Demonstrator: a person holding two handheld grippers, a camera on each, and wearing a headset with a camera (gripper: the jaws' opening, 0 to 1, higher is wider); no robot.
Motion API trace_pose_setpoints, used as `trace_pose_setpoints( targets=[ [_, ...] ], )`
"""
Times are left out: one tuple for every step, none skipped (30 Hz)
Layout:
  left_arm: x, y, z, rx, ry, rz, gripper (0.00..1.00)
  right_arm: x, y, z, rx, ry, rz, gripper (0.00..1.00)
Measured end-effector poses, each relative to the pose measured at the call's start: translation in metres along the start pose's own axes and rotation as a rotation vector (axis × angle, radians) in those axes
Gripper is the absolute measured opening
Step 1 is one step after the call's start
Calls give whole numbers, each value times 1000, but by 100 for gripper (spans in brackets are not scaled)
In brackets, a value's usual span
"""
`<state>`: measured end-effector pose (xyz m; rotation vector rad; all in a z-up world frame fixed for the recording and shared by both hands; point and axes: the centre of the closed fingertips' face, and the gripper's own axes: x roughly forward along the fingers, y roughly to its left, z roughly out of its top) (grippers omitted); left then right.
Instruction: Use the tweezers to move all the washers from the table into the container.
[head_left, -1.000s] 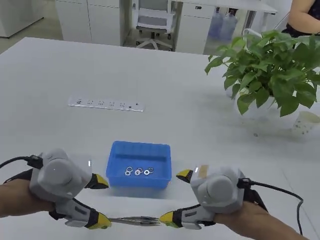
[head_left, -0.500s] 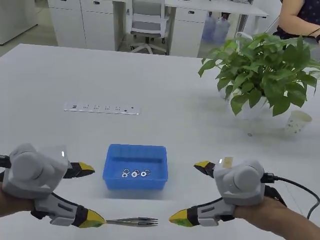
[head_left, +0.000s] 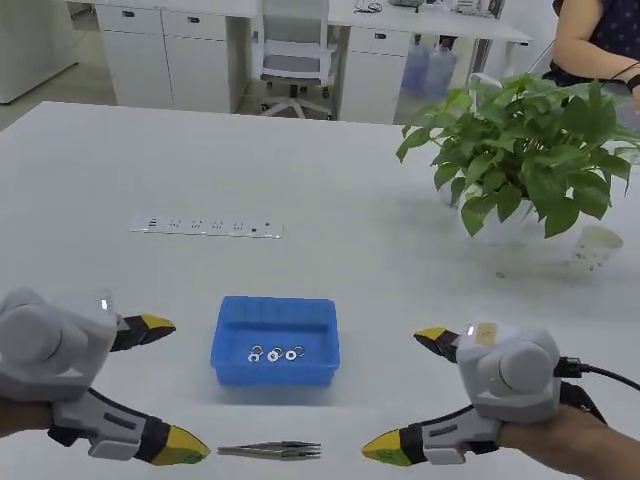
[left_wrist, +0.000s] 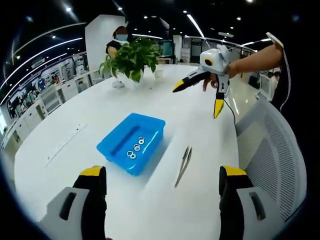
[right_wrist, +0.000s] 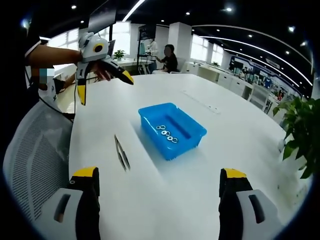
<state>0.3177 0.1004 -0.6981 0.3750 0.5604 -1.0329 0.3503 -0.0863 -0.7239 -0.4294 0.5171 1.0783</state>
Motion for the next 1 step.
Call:
trace_pose_setpoints(
  targets=[
    [0, 0, -1, 5, 4, 1, 99, 0, 1, -1, 2, 1, -1, 100]
  ],
)
